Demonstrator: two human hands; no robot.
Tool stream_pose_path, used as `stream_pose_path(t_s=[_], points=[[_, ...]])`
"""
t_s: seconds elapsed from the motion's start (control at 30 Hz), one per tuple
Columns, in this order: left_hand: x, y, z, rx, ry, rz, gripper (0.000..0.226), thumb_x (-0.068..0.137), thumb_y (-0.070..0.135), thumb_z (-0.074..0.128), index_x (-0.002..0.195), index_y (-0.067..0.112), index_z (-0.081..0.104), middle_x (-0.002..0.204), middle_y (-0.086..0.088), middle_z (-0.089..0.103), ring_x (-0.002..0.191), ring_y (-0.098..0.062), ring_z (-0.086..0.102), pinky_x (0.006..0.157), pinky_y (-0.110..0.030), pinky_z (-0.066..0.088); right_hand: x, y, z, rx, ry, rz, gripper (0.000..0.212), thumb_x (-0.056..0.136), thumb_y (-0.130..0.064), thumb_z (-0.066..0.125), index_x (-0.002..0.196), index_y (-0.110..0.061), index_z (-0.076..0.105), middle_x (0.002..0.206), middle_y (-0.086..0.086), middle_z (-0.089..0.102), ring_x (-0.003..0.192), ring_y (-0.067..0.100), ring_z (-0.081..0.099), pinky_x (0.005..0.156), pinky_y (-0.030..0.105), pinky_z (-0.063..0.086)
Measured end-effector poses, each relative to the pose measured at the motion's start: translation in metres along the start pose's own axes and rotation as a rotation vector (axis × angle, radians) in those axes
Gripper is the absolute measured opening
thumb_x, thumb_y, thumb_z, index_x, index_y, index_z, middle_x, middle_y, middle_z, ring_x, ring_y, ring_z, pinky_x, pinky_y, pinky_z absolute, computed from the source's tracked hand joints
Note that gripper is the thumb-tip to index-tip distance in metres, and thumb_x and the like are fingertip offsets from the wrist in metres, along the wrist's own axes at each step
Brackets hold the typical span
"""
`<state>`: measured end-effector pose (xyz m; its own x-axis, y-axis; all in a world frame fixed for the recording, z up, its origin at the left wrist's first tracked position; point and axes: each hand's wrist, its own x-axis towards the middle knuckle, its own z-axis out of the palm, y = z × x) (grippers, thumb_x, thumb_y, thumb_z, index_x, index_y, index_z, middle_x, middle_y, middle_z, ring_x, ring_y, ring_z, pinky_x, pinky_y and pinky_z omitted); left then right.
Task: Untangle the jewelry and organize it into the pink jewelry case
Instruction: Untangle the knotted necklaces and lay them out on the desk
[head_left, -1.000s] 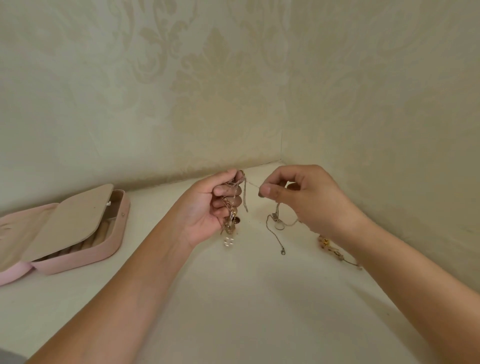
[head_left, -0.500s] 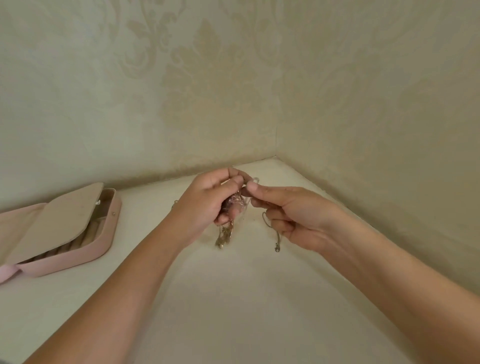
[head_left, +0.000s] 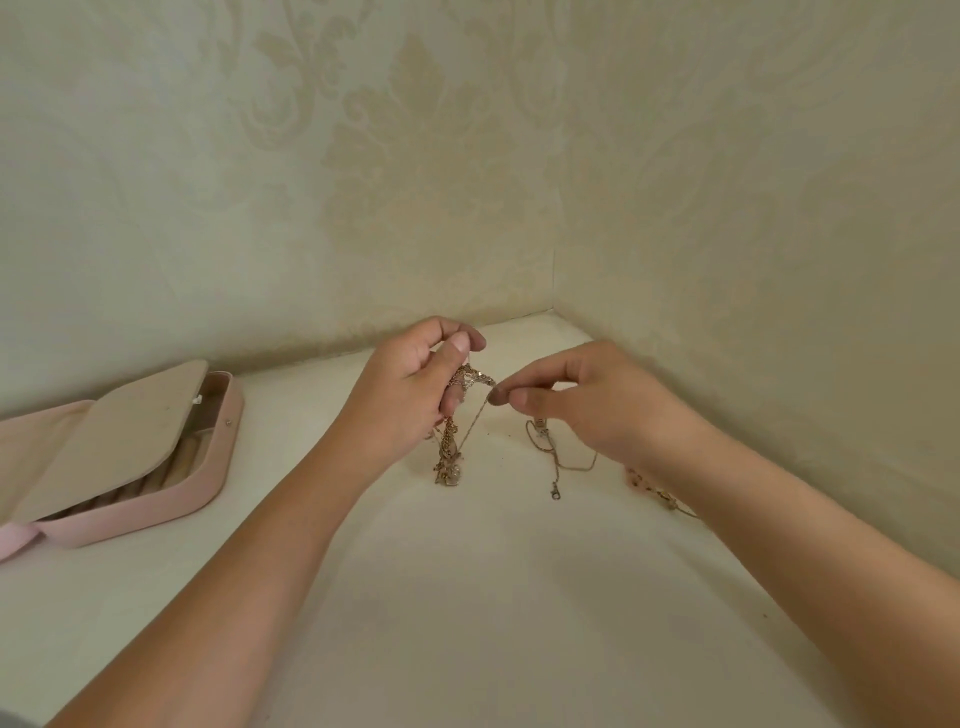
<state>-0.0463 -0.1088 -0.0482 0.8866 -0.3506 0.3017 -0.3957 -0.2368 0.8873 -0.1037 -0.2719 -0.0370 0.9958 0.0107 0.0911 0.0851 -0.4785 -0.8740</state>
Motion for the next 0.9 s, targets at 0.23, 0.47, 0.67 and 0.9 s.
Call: stream_pose_path(t_s=[0.23,0.47,0.67,0.9], points=[[-0.002,0.001,-0.001,-0.068,-0.189,-0.178,0.021,0.098,0.029,0.049,0.090,0.015,0.063,0.049,0.004,0.055,0.042,-0.011,0.043,0.044,-0.019,0.038,0.002,0.002,-0.005,0.052,0.139,-0.036,0.026,0.093,-0.007,0.056,0.075,-0.023,0.069,0.063,-0.014,0.061,0.048,-0.006,0.049,0.043,0.006,0.032],[-0.001,0.002,-0.001,-0.043,-0.194,-0.140,0.010,0.088,0.023,0.065,0.085,0.014,0.069,0.047,0.001,0.055,0.040,-0.012,0.042,0.042,-0.019,0.035,0.001,-0.001,-0.006,0.027,0.145,-0.098,0.003,0.082,-0.017,0.073,0.083,-0.016,0.071,0.061,-0.013,0.054,0.040,-0.001,0.042,0.040,0.008,0.028],[-0.003,0.001,0.007,-0.041,-0.099,-0.098,0.010,0.091,0.023,0.063,0.084,0.018,0.067,0.045,0.003,0.053,0.036,-0.011,0.039,0.039,-0.018,0.032,0.000,0.004,0.001,0.064,0.139,-0.029,0.017,0.074,-0.031,0.080,0.069,-0.016,0.073,0.056,-0.005,0.060,0.048,0.006,0.043,0.047,0.016,0.034],[-0.005,0.001,0.009,-0.047,-0.122,-0.055,0.019,0.095,0.027,0.054,0.081,0.019,0.065,0.045,0.007,0.047,0.040,-0.008,0.034,0.042,-0.016,0.031,0.003,0.011,0.007,0.473,-0.036,0.173,0.017,0.066,-0.029,0.078,0.077,-0.016,0.075,0.067,-0.007,0.068,0.051,0.004,0.038,0.056,0.017,0.034]])
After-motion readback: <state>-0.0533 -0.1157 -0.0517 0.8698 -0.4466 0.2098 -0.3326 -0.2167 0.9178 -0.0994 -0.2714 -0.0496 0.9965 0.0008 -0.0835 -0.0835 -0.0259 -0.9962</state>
